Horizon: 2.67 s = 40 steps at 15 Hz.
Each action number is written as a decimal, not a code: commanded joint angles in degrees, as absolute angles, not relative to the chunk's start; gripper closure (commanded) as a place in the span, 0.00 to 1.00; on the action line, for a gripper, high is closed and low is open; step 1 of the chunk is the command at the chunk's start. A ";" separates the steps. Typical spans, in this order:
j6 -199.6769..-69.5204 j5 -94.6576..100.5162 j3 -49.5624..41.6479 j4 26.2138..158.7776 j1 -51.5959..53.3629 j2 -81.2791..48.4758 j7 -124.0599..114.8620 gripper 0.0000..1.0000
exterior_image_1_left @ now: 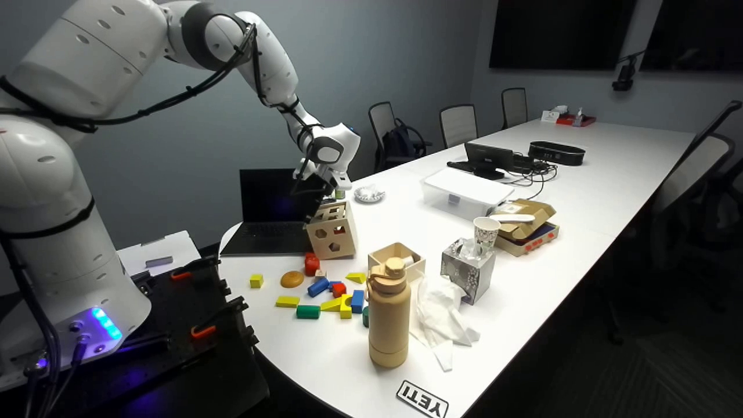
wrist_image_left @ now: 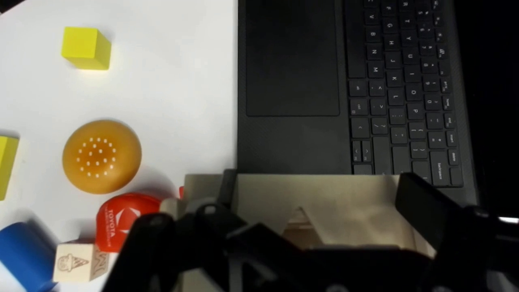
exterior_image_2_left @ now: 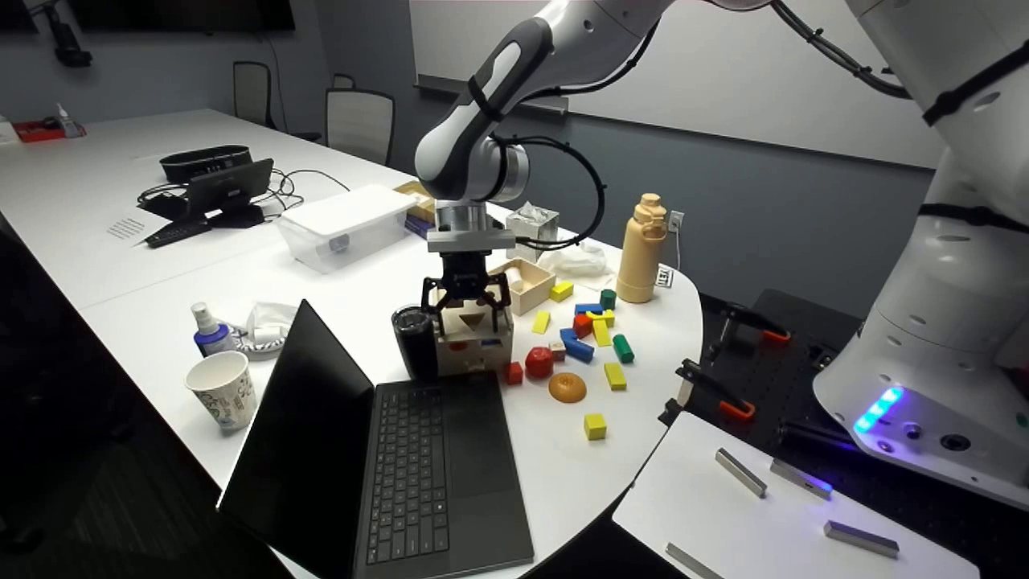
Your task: Slide the lid off of the shape sorting box
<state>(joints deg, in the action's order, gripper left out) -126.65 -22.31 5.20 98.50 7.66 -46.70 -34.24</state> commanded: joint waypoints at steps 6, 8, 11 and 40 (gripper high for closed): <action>-124.13 -27.34 7.17 96.28 5.22 -47.61 -27.36 0.00; -123.62 -28.39 7.62 95.82 4.66 -47.86 -25.56 0.00; -123.10 -29.65 8.46 95.52 3.92 -48.40 -23.47 0.00; -120.52 -22.50 3.23 93.37 6.59 -48.81 -27.34 0.00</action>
<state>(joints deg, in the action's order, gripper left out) -123.13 -23.58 3.67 95.04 5.48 -47.86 -25.39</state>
